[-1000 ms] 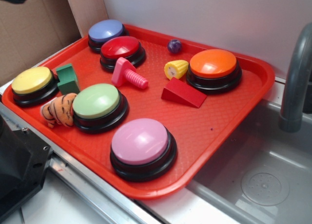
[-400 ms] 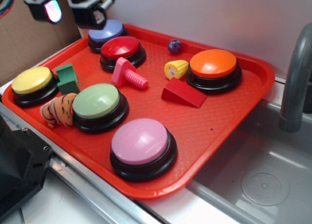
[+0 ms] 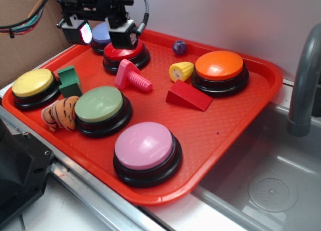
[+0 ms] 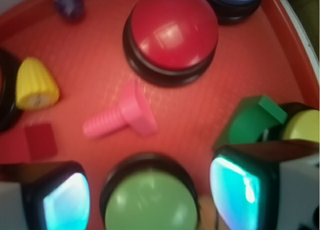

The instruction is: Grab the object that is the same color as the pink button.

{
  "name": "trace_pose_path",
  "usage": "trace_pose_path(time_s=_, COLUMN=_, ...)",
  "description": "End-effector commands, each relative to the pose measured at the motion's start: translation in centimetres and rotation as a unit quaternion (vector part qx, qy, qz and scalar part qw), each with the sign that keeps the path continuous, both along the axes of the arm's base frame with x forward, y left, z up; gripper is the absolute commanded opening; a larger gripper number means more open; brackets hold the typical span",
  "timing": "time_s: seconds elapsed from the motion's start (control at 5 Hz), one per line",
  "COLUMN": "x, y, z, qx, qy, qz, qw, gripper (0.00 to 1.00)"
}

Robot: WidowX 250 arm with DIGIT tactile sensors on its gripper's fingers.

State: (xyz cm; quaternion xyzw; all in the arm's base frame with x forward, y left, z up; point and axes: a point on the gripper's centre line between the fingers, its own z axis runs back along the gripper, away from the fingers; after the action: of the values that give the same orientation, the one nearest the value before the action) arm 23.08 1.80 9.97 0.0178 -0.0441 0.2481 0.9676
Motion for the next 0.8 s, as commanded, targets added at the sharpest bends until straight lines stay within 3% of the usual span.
trace_pose_path(time_s=0.0, x=1.6, y=2.2, z=-3.0, qx=-0.006, qy=-0.036, qz=0.038, qw=0.999, gripper=1.00)
trace_pose_path(time_s=0.2, x=2.2, y=2.3, z=-4.3, qx=-0.018, qy=-0.031, qz=0.036, qw=0.999, gripper=1.00)
trace_pose_path(time_s=0.6, x=2.9, y=2.1, z=-5.7, qx=-0.016, qy=-0.035, qz=0.023, qw=0.999, gripper=1.00)
